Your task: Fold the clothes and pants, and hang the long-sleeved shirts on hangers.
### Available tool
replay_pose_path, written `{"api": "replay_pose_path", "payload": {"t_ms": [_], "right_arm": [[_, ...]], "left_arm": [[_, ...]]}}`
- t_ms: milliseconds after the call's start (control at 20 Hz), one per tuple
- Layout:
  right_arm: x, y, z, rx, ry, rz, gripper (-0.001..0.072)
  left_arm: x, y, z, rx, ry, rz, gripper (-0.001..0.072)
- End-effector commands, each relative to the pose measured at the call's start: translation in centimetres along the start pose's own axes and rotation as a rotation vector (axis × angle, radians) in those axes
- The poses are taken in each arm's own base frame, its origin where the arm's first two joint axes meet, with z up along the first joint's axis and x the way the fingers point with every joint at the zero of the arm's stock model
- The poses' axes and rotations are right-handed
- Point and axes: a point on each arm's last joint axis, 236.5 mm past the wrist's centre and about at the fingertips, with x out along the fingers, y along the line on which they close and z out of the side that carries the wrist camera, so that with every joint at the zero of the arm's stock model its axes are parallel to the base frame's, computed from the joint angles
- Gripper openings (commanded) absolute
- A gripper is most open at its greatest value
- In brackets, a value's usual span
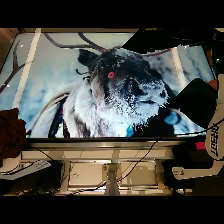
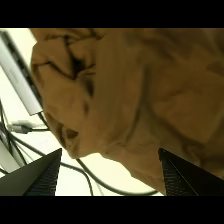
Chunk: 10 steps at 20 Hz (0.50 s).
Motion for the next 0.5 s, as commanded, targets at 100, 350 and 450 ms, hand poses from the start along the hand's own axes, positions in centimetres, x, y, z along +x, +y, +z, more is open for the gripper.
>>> {"api": "replay_pose_path", "payload": {"t_ms": [100, 350, 450], "right_arm": [[0.0, 0.1, 0.0, -0.001, 0.000, 0.001, 0.0694], [0.0, 0.1, 0.0, -0.001, 0.000, 0.000, 0.0695], [0.0, 0.1, 0.0, -0.001, 0.000, 0.001, 0.0694]], "left_arm": [[5.0, 1.1, -0.8, -0.090, 0.039, -0.039, 0.0702], [8.4, -0.4, 0.0, -0.076, 0.061, -0.071, 0.0702], [9.5, -1.0, 0.3, -0.077, 0.064, -0.086, 0.0702]]}}
